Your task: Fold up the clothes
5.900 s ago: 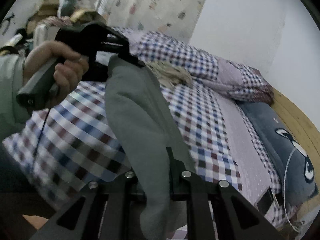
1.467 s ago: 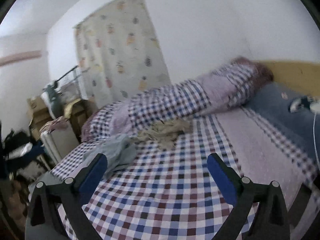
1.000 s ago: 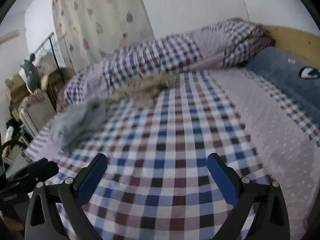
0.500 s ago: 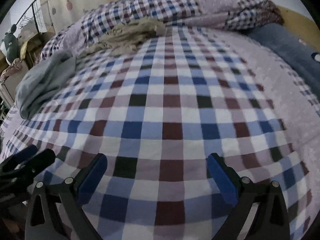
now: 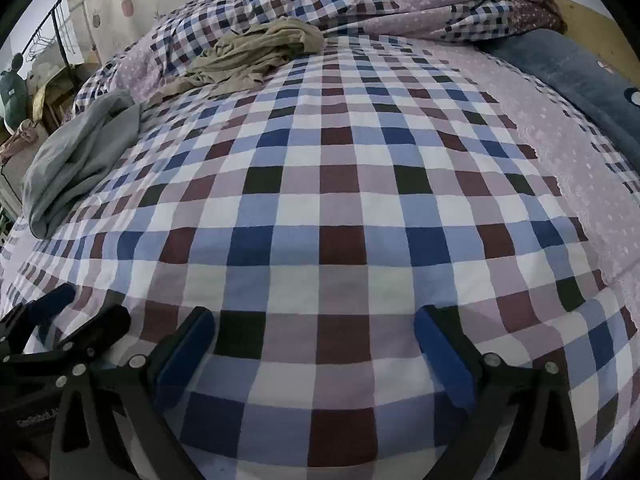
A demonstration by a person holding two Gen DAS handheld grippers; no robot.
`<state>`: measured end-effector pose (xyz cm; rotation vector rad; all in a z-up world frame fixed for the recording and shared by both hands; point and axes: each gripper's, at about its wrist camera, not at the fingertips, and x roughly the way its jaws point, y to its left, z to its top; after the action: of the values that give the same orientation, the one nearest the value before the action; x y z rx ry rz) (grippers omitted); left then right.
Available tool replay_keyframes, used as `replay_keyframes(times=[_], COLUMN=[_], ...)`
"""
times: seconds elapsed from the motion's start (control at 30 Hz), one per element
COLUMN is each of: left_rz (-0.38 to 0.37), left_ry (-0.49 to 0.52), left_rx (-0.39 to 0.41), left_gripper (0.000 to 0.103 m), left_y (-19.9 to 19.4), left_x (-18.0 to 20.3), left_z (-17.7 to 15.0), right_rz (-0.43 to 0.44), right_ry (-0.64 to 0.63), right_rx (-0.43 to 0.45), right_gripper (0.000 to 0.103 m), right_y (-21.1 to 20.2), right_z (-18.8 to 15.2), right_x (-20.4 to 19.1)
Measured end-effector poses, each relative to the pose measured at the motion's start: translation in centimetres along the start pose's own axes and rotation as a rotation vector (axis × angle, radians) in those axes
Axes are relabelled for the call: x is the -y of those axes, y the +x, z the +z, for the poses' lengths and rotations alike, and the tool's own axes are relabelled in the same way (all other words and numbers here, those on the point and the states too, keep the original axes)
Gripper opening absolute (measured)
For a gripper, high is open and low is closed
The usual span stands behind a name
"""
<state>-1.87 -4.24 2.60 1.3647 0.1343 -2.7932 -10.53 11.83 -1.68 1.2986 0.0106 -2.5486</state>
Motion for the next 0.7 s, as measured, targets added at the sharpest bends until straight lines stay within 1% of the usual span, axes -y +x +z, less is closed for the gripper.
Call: replay_keyframes(times=[0.33, 0.7], left_rz=[-0.007, -0.004], left_ry=[0.008, 0.009], left_rx=[-0.014, -0.014], left_gripper=[0.103, 0.103], left_y=[0.81, 0.57], left_x=[0.48, 0.13], left_z=[0.52, 0.29], right_rz=[-0.006, 0.01], right_ry=[-0.003, 0.01], right_rx=[-0.008, -0.012], right_gripper=[0.103, 0.103], right_y=[0.18, 0.3], right_z=[0.39, 0.38], right_x=[-0.42, -0.05])
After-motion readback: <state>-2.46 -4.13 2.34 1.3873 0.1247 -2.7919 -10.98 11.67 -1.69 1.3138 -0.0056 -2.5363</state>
